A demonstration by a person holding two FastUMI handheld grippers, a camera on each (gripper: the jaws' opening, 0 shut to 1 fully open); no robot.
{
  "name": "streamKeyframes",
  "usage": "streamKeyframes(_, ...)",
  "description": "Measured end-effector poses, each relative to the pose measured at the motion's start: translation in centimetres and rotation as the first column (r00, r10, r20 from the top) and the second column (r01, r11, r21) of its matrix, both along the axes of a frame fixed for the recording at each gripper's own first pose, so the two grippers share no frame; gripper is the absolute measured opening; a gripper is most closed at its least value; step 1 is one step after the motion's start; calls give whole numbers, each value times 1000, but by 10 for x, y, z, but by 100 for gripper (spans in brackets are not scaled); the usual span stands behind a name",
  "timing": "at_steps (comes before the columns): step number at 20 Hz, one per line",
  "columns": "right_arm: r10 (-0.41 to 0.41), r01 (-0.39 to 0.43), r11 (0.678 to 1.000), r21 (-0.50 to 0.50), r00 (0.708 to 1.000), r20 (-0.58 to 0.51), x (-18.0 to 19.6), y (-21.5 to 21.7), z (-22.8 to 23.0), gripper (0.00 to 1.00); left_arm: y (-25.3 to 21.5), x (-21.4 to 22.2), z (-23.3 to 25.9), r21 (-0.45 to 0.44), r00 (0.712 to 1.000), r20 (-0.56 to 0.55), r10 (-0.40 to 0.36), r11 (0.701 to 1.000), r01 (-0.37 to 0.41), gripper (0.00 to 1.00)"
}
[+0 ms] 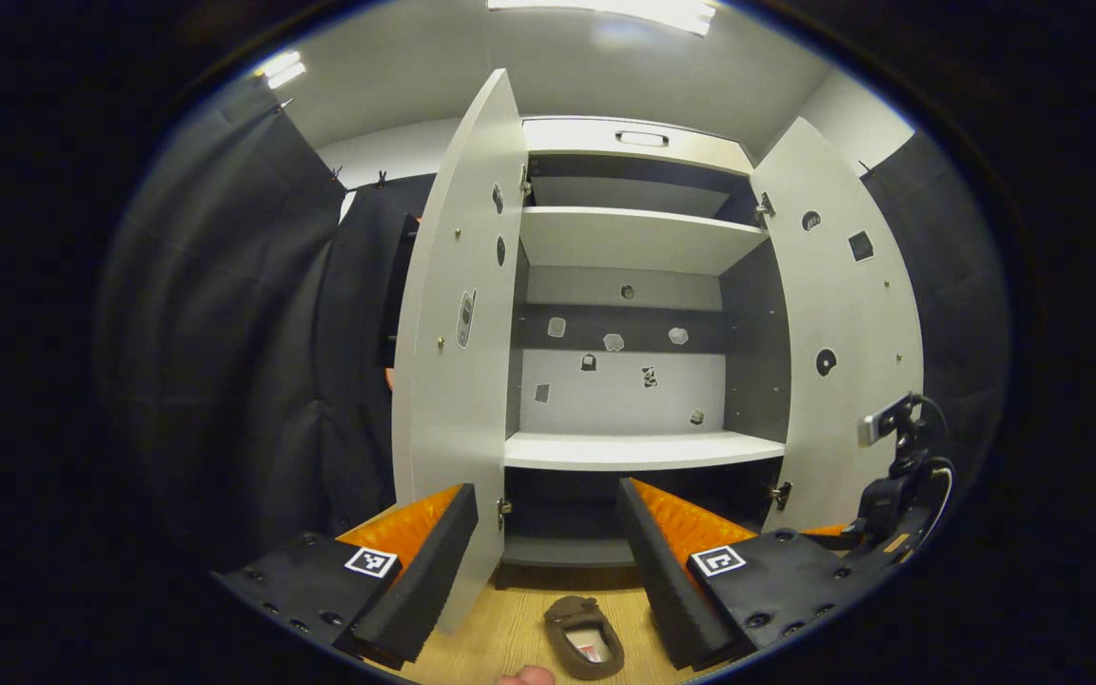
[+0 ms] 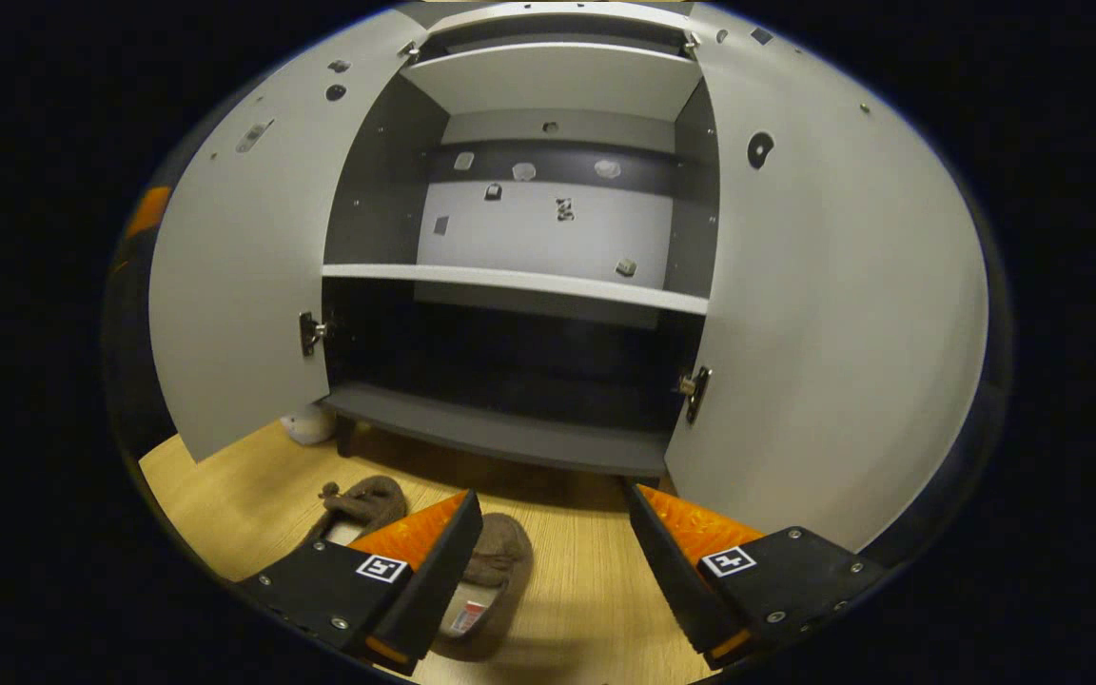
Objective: Grab one shoe with the right hand and put it into the shoe cabinet, grab the other shoe with the left hand and put it into the shoe cabinet; then close the right door with the right hand and the left door with the left hand.
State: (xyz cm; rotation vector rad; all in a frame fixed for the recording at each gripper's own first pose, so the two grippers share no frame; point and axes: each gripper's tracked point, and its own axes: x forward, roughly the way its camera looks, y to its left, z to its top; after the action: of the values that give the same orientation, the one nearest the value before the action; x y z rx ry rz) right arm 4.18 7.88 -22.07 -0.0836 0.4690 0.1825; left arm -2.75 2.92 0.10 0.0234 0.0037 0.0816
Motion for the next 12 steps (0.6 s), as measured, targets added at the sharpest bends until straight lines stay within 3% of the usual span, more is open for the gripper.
streamKeyframes(5,56,-64,998,-25,969,-241,-20,10,-82,96,5,1,-2,0,1000,-2,13,1000,-13,99)
streamKeyframes(6,57,-71,996,-44,961,-272,-23,7,-93,95,5,2,-3,-2,1000,-3,14,1000,-14,96)
streamKeyframes(12,-8,-32,995,-98,922,-386,-14,-4,-138,94,5,5,-7,-2,1000,-15,14,1000,-14,96)
